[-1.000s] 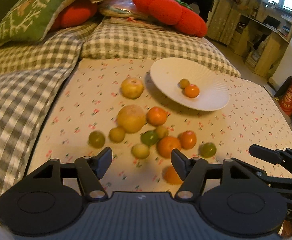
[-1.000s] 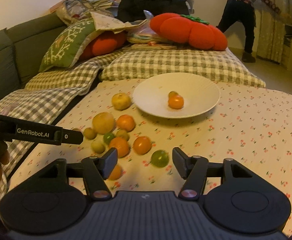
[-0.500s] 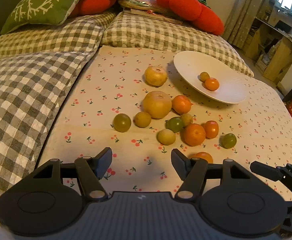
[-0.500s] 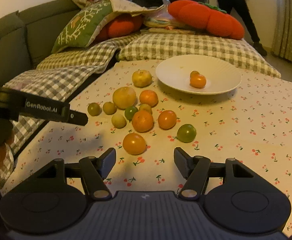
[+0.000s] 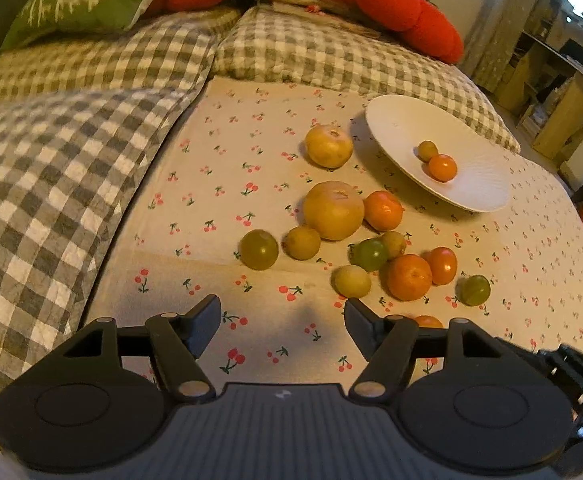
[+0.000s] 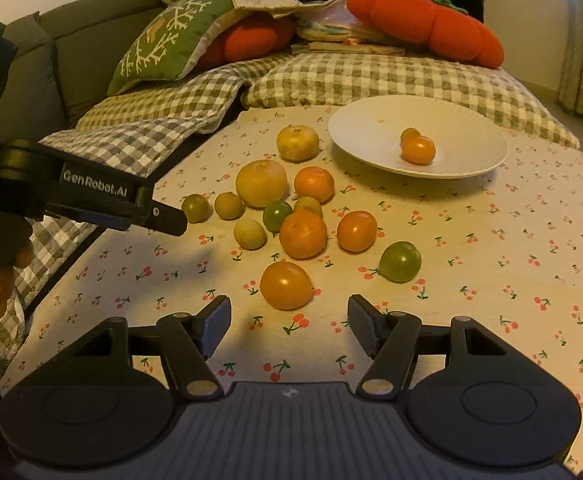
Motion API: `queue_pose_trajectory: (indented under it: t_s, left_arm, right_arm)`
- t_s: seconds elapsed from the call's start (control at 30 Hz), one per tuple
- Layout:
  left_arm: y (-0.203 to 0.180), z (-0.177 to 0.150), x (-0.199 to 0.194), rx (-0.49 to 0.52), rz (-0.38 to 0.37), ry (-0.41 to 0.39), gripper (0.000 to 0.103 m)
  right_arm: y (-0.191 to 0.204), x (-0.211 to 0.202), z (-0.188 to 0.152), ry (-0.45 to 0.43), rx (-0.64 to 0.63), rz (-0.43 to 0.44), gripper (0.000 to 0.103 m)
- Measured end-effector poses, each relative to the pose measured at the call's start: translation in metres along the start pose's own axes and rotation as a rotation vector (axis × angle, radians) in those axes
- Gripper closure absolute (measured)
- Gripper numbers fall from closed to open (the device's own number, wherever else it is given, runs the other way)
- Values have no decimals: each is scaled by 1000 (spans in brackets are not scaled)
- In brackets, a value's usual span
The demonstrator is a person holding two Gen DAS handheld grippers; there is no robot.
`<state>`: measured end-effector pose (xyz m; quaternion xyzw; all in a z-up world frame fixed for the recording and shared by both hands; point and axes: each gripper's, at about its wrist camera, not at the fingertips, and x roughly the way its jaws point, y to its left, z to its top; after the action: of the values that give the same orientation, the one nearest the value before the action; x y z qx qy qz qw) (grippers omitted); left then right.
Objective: Organize fruits
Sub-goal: 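Grasp a dark green fruit with the left tool while the right tool grasps an orange tomato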
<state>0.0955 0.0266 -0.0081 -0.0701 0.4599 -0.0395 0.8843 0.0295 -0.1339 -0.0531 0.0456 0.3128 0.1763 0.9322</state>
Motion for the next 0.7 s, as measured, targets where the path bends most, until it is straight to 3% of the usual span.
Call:
queue_pose_trajectory:
  t_s: [0.1, 0.2, 0.33, 0.57, 0.7]
  left_arm:
    - [24, 5, -3, -122, -38, -11, 35]
    - [37, 9, -1, -178, -43, 1, 35]
    - [32, 13, 6, -169, -51, 1, 35]
    - [33, 29, 22, -158, -59, -12, 36]
    - [34, 32, 35, -149, -69, 3, 49]
  right_arm:
    - [-1, 1, -2, -1, 1, 3, 38]
    - [-4, 5, -3, 5, 12, 3, 37]
    - [-5, 10, -2, 4, 29, 8, 38]
    - [0, 19, 1, 3, -3, 12, 49]
    - [-1, 26, 3, 8, 3, 15, 54]
